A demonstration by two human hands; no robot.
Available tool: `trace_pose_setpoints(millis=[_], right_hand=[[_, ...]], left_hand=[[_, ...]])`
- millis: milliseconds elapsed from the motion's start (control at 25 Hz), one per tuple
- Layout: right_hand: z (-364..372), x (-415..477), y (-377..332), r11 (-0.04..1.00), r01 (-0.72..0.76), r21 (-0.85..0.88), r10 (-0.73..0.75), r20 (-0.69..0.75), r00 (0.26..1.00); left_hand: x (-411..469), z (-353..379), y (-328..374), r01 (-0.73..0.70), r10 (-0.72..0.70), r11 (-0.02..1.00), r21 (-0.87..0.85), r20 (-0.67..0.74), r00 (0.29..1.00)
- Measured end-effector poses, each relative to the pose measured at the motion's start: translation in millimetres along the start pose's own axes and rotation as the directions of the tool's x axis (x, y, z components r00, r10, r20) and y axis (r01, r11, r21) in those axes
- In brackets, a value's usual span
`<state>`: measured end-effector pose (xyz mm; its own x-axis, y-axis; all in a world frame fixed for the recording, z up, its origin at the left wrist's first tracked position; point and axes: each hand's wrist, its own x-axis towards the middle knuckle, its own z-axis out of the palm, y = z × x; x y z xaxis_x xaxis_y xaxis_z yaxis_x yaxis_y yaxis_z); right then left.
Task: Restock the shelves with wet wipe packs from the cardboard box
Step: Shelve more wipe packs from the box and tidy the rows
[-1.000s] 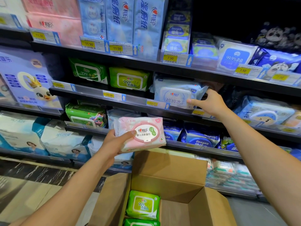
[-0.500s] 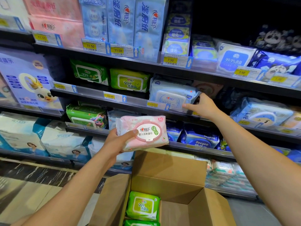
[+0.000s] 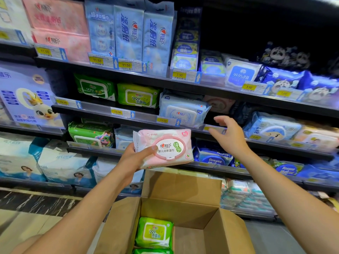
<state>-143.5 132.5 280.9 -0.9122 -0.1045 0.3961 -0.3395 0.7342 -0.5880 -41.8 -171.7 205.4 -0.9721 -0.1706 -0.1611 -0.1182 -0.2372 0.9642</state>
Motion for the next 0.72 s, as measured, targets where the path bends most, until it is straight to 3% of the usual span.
trace_pose_setpoints(millis=[160,240,480,720], right_hand=[[-7,-40,-3,0.973,-0.154,0.173,0.104,0.270,0.957],[-10,-56,-1,0.962,-0.191,0.197,0.123,0.313,0.942],[-34,-80,8,0.914,-0.212,0.346,0.149,0.201,0.968],[-47,-62,39,0.932,-0.127,0.339,0.119,0.043,0.992]], left_hand=[[-16,22,5,-0.033,0.035,0.999,-0.028,0.088,0.995],[-23,37,7,-0.060,0.062,0.998,-0.025,0.116,0.991],[-33,87,16,-0.176,0.172,0.984,0.034,0.102,0.980],[-19,161,33,-0.349,0.350,0.914,0.208,0.031,0.936]])
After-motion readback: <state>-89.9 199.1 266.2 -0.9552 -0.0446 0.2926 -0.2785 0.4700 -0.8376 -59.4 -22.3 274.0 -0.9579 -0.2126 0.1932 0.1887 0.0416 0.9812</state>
